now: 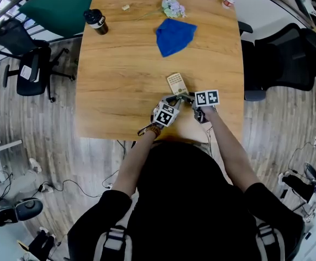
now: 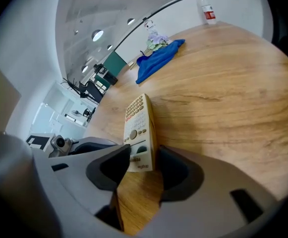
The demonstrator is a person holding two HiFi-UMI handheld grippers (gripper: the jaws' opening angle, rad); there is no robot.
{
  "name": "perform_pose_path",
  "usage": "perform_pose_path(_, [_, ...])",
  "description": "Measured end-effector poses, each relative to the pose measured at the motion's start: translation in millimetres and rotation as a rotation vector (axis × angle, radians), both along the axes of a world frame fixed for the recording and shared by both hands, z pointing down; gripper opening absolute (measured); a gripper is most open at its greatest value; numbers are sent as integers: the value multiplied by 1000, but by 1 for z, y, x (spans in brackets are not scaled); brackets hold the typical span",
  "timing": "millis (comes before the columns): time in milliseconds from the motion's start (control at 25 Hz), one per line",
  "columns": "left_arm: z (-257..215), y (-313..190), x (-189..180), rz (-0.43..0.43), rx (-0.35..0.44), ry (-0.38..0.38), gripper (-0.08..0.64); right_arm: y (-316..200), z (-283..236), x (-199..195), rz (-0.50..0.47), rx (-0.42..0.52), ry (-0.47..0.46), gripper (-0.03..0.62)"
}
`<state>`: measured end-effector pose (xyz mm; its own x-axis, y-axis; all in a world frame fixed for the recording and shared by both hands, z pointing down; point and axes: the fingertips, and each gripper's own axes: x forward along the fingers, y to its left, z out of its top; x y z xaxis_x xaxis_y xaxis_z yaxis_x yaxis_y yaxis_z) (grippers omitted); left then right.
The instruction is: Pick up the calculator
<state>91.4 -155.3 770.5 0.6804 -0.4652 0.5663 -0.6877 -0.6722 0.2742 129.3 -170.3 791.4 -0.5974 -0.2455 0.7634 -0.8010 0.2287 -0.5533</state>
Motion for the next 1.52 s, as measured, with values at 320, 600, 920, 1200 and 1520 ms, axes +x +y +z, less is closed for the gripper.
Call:
perform_pose_path(320, [0, -1, -7, -17, -16, 9, 77, 6, 3, -2, 44, -39, -118, 141])
perform_pose_path(600, [0, -3, -11, -41, -35, 19, 78, 10, -11, -4, 55, 1, -215, 105])
perform_pose_path(920, [0, -8, -15, -72, -51, 28, 77, 8, -11, -16, 6, 46, -201, 204])
perform_pose_path(1200, [0, -9, -15, -75, -52, 33, 75, 10, 2, -5, 208, -79, -281, 135])
perform_pose_path(1520, [0, -11, -21, -72, -54, 47, 72, 15, -21, -17, 159, -14, -382, 138])
